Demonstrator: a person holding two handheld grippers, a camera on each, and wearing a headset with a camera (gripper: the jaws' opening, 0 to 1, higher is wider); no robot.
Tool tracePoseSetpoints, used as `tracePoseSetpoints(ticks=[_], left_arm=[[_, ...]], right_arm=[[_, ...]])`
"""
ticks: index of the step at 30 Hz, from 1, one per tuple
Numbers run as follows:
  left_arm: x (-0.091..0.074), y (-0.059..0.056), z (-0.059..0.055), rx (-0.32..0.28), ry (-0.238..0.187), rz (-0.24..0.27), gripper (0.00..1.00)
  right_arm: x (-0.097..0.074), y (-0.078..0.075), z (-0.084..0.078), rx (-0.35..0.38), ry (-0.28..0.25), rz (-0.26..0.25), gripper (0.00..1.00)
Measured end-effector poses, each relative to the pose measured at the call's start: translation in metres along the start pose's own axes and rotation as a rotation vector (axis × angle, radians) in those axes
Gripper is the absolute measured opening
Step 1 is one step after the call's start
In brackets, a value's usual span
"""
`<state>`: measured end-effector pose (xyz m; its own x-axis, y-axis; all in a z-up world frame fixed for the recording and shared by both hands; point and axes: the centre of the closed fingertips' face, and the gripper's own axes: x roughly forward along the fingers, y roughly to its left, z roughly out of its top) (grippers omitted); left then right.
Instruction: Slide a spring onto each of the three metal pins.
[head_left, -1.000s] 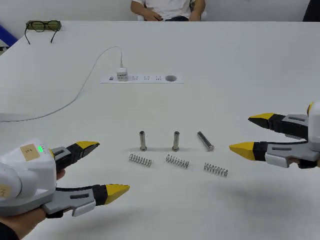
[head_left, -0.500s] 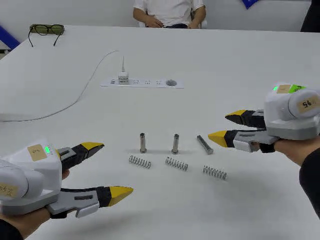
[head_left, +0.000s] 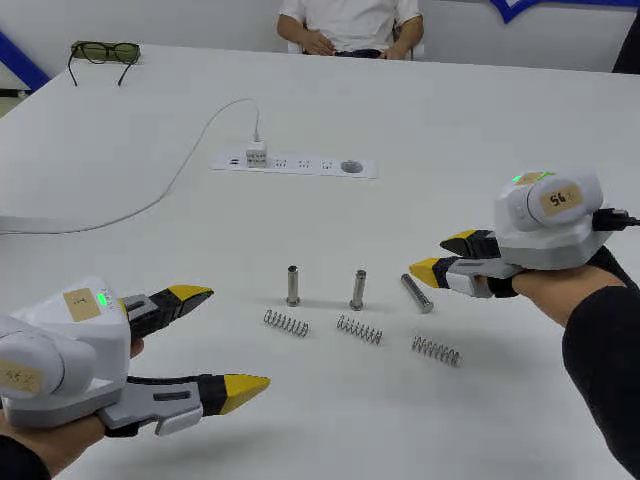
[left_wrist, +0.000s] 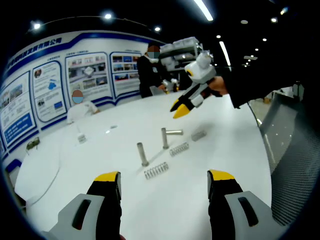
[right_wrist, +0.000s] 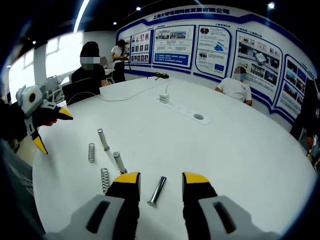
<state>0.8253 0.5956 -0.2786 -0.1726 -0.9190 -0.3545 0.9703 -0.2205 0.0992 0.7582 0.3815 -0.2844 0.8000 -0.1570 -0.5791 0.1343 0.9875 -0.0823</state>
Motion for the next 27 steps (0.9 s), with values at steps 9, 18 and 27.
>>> tracePoseSetpoints(ticks=[9, 18, 27], left_arm=[[0.001, 0.0, -0.005, -0.008, 0.004, -0.004, 0.71], [0.0, 0.0, -0.012, -0.019, 0.015, -0.004, 0.7], [0.0, -0.002, -0.014, -0.023, 0.029, -0.01, 0.7]], right_arm=[[0.02, -0.004, -0.012, 0.026, 0.077, -0.037, 0.3], [0.033, -0.001, -0.021, 0.058, 0.117, -0.055, 0.22], [0.041, -0.001, -0.029, 0.08, 0.145, -0.065, 0.17]])
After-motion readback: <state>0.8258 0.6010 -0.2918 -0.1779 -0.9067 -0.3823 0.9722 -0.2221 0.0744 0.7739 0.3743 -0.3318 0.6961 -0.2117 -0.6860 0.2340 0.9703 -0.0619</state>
